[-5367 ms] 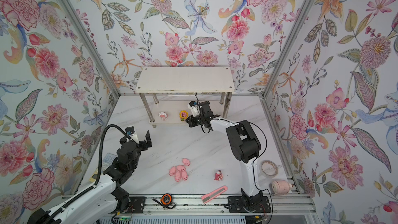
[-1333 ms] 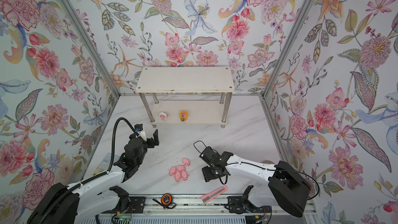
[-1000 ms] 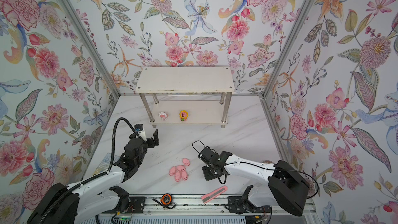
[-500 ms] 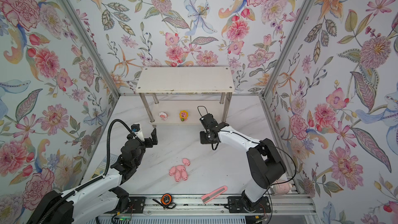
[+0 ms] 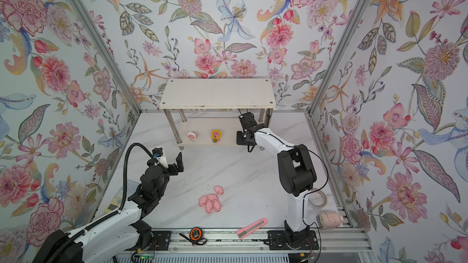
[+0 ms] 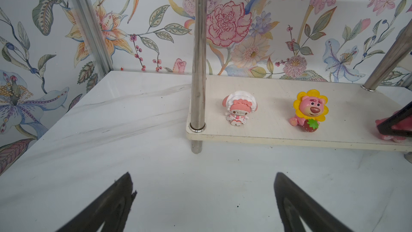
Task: Organize plastic toys on shelves
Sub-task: Place the plastic toy on the shelf.
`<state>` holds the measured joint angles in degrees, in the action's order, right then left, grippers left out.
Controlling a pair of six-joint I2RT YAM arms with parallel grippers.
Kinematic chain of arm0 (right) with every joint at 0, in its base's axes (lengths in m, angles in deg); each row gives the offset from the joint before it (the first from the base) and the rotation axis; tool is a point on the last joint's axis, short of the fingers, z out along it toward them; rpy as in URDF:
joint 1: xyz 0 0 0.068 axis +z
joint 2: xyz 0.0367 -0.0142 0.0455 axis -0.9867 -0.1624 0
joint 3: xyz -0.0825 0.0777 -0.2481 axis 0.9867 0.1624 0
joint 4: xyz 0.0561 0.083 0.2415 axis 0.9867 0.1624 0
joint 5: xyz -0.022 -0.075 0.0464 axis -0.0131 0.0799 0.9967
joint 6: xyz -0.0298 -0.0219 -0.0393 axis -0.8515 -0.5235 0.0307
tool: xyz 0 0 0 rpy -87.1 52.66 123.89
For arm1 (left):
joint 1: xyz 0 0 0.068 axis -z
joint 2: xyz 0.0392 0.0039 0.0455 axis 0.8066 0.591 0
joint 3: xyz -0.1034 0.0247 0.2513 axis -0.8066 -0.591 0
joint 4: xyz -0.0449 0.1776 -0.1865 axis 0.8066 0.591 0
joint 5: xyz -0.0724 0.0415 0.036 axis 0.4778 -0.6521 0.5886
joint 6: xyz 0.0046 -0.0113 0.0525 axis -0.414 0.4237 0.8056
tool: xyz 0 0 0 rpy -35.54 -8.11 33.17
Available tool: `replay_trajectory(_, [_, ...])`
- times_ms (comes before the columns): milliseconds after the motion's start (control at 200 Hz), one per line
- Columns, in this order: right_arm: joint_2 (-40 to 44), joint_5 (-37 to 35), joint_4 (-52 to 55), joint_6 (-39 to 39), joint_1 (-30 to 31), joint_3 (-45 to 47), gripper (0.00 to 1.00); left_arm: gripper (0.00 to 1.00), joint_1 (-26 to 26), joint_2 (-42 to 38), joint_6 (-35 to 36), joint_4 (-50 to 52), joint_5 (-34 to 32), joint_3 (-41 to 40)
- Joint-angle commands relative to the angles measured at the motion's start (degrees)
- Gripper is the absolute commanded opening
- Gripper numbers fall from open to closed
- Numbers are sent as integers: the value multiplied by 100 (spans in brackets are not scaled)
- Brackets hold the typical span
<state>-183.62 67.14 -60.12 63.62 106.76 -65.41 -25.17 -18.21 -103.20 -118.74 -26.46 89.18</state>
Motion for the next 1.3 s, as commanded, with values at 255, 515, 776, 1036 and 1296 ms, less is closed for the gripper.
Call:
replay_trajectory(255, [-401, -361, 162, -31, -31, -461, 26, 99, -61, 115, 31, 43, -87, 33])
replay_trajectory(515, [-405, -288, 159, 31, -28, -395, 61, 99, -57, 95, 30, 94, -117, 42])
replay_trajectory(776, [-303, -172, 148, 75, 6, -314, 71, 99, -56, -27, 22, 200, -148, 8])
replay_trajectory(1036, [-116, 150, -3, 193, 165, -130, 73, 99, -50, -152, 31, 292, -206, -18])
replay_trajectory(1296, [50, 212, -143, 320, 229, 150, 73, 99, -56, -225, 39, 336, -222, -11])
